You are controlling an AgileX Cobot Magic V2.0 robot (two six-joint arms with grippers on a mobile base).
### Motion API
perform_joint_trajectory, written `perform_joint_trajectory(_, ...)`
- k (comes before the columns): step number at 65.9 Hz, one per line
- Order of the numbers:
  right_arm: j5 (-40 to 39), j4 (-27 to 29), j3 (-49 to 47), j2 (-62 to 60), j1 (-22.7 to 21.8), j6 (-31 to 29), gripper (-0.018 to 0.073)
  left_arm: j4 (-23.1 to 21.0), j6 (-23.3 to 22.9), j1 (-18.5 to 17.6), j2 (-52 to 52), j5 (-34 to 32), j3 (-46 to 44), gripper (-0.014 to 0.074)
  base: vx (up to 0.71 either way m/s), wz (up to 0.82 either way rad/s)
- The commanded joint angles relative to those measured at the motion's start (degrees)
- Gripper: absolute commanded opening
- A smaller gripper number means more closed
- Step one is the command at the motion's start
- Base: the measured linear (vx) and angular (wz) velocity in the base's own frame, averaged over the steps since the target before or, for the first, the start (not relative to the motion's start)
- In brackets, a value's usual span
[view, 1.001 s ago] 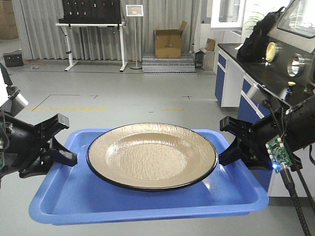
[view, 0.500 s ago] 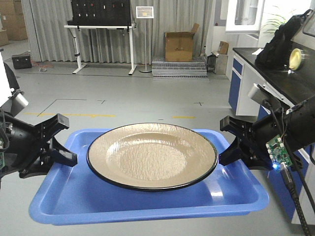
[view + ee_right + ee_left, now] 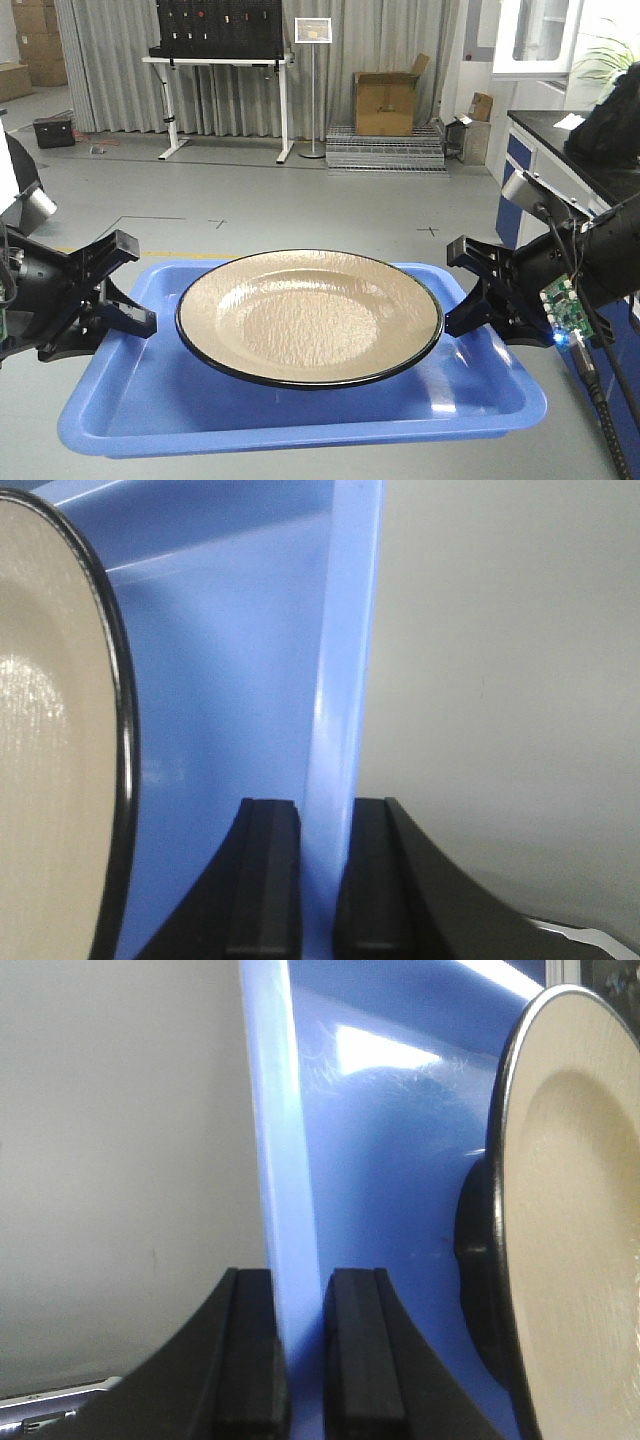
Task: Place disk in tray to left cabinet
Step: 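Carry the tray with both grippers while the base turns away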
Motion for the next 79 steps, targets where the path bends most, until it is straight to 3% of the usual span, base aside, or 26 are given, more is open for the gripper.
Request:
perform_joint_trajectory(1,-2.1,9.8,-2.2,-2.8,1.4,-0.6,-0.0004,-10.4,-0.6,-1.3,-2.4,-0.8,-2.2,0.0,0.51,0.05)
perform_joint_trajectory(79,-2.0,9.9,-2.2,-2.8,1.4,-0.6,-0.0004,-10.4,-0.6,-1.3,-2.4,-0.8,-2.2,0.0,0.58,-0.04)
